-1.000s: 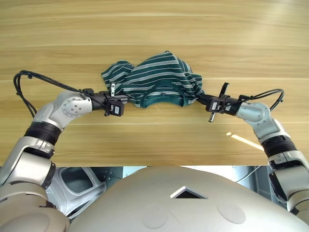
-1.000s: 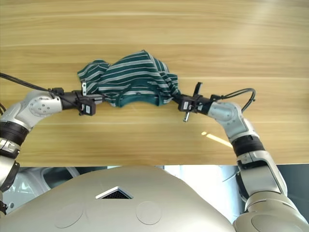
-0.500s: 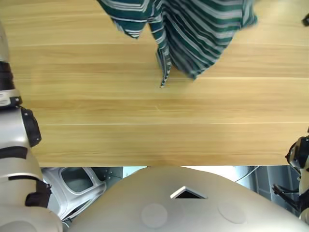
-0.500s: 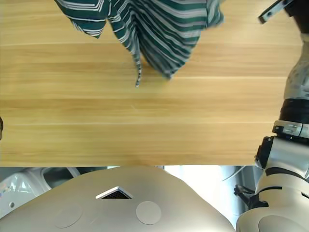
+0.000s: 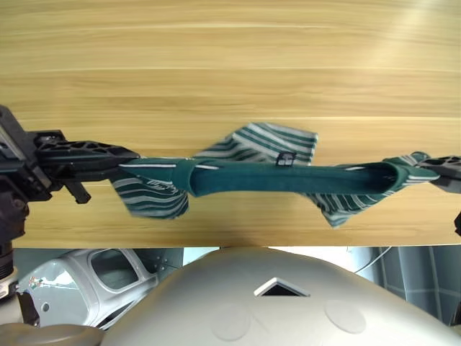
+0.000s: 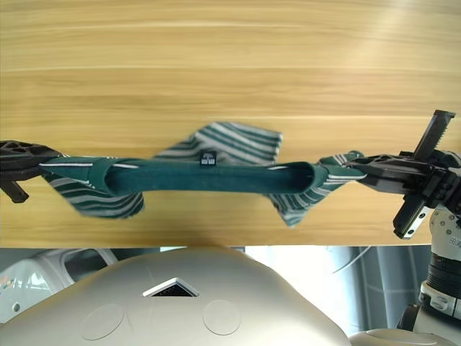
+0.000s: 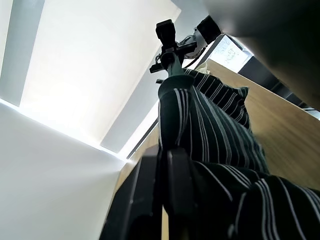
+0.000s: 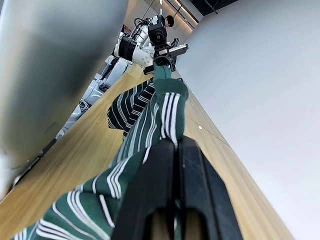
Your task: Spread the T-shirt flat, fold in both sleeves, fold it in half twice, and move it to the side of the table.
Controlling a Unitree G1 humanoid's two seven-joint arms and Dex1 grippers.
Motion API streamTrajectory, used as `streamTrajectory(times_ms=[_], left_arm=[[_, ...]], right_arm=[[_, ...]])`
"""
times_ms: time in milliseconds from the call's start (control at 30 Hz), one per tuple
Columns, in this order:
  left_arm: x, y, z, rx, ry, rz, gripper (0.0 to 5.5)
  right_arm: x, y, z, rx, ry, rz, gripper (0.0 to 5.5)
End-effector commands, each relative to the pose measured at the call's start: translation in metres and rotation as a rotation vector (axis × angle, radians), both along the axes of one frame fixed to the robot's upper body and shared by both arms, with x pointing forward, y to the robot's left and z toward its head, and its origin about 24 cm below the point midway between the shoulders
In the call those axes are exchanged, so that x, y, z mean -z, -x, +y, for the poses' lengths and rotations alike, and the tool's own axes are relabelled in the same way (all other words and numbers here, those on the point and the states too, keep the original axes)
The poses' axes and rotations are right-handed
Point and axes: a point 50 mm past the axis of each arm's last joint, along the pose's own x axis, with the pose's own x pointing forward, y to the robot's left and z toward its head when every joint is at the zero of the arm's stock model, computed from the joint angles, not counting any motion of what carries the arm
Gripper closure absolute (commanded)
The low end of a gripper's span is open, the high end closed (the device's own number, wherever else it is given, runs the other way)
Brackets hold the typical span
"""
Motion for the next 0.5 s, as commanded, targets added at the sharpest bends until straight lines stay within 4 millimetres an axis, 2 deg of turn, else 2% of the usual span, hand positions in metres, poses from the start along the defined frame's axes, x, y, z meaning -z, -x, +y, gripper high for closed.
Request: streamTrajectory(times_ms=[33, 100, 167, 200, 233, 267, 300, 333, 367, 400, 433, 467, 500], left_arm=[[-0.003, -0.048, -0.005, -0.065, -0.074, 0.027, 5.47], [-0.015, -0.093, -0.011, -0.13, -0.114, 0.038, 5.47], [-0.039, -0.152, -0.025, -0.22, -0.16, 0.085, 5.47], [-0.058, -0.183, -0.037, -0.334, -0.156, 0.113, 5.47], [-0.098, -0.215, -0.051, -0.615, -0.05, 0.03, 5.47], [-0.15, -0.229, -0.055, -0.893, 0.153, -0.131, 5.47], [-0.207, -0.221, -0.047, -1.077, 0.468, -0.278, 5.47], [-0.256, -0.197, -0.033, -1.082, 0.815, -0.324, 5.47], [-0.287, -0.172, -0.018, -0.995, 1.047, -0.351, 5.47], [-0.303, -0.153, -0.007, -0.916, 1.154, -0.411, 5.47], [-0.307, -0.138, 0.004, -0.836, 1.188, -0.489, 5.47], [-0.303, -0.131, 0.011, -0.802, 1.171, -0.56, 5.47], [-0.289, -0.128, 0.02, -0.801, 1.111, -0.644, 5.47]], right_arm=[[0.013, -0.053, 0.011, 0.088, 0.133, 0.044, 5.5], [0.012, -0.107, 0.018, 0.235, 0.198, 0.054, 5.5], [-0.009, -0.179, 0.027, 0.487, 0.234, 0.055, 5.5], [-0.035, -0.214, 0.034, 0.705, 0.235, 0.013, 5.5], [-0.092, -0.241, 0.036, 0.991, 0.08, -0.106, 5.5], [-0.15, -0.246, 0.031, 1.218, -0.127, -0.228, 5.5], [-0.197, -0.237, 0.024, 1.343, -0.31, -0.338, 5.5], [-0.236, -0.22, 0.017, 1.367, -0.471, -0.448, 5.5], [-0.26, -0.203, 0.011, 1.341, -0.563, -0.548, 5.5], [-0.273, -0.191, 0.007, 1.313, -0.603, -0.621, 5.5], [-0.273, -0.182, -0.001, 1.269, -0.613, -0.674, 5.5], [-0.266, -0.178, -0.008, 1.25, -0.597, -0.702, 5.5], [-0.25, -0.175, -0.015, 1.223, -0.575, -0.737, 5.5]])
